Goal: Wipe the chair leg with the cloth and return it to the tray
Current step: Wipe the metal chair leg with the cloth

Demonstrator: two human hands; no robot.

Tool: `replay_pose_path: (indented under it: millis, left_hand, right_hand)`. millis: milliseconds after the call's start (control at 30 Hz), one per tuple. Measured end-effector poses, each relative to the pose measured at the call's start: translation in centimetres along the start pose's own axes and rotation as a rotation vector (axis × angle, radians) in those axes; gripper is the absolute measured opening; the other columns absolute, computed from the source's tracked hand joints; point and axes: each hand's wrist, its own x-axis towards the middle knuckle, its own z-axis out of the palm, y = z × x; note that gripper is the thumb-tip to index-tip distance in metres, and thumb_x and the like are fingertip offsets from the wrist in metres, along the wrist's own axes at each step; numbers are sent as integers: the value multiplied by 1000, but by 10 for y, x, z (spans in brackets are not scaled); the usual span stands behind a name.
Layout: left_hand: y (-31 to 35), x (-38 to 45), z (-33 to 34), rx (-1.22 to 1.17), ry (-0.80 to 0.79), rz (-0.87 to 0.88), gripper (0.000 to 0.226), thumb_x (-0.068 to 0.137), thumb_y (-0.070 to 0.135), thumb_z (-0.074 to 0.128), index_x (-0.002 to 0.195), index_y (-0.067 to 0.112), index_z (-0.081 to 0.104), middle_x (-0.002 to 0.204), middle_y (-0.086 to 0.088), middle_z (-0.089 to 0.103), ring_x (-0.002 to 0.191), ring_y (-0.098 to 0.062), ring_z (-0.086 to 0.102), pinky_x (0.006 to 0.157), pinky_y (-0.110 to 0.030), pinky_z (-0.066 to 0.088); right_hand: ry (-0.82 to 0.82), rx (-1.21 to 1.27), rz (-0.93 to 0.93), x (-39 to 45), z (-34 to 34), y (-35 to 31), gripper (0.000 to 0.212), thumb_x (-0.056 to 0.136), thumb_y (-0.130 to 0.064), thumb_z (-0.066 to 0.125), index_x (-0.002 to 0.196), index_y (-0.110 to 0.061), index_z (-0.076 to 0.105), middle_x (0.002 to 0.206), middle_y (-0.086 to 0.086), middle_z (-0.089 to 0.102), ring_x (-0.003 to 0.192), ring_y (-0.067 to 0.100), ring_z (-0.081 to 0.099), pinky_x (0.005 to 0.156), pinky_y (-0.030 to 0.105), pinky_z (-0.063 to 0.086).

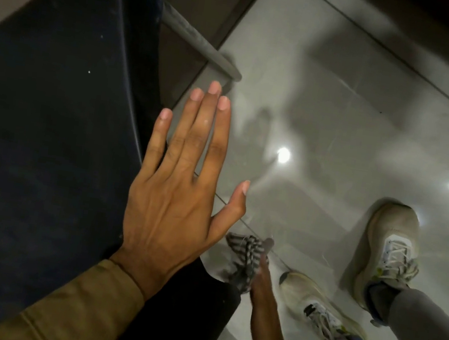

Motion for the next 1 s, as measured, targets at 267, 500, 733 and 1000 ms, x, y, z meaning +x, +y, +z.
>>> replay_pose_path:
  millis: [267, 500, 733, 1000]
  left_hand:
    - [-2, -1, 2, -44, 58, -4, 84, 110, 54, 37, 172, -1, 20, 181, -20, 19, 170, -32, 16, 140, -48, 10]
    - [-4, -1, 2, -125, 84, -1, 83, 107, 48, 46, 171, 0, 24, 181, -19, 24, 170, -31, 19, 139, -48, 15]
    - [-15, 11, -15, -306, 111, -48, 76, 108, 38, 44, 171, 4, 21, 181, -15, 23, 170, -27, 16, 139, -47, 13]
    - [-117, 143, -32, -503, 204, -344, 78, 115, 43, 36, 174, 3, 3, 185, -12, 6, 173, -25, 4, 140, -36, -5]
  right_hand:
    - [18, -16, 86, 23, -13, -36, 63, 114, -43, 50, 172, -26, 34, 178, -4, 38, 166, 22, 37, 138, 48, 30]
    - [-83, 88, 9, -89, -2, -82, 45, 94, -25, 73, 90, -69, 82, 109, -46, 79, 107, -30, 69, 87, -9, 49]
    - [93, 246, -46, -50, -2, -146, 38, 116, -8, 44, 144, 7, 65, 126, 18, 79, 109, 36, 81, 58, 8, 62]
    - [361, 245, -282, 4, -1, -272, 44, 117, -31, 47, 153, -11, 62, 151, 21, 69, 144, 42, 63, 127, 62, 46]
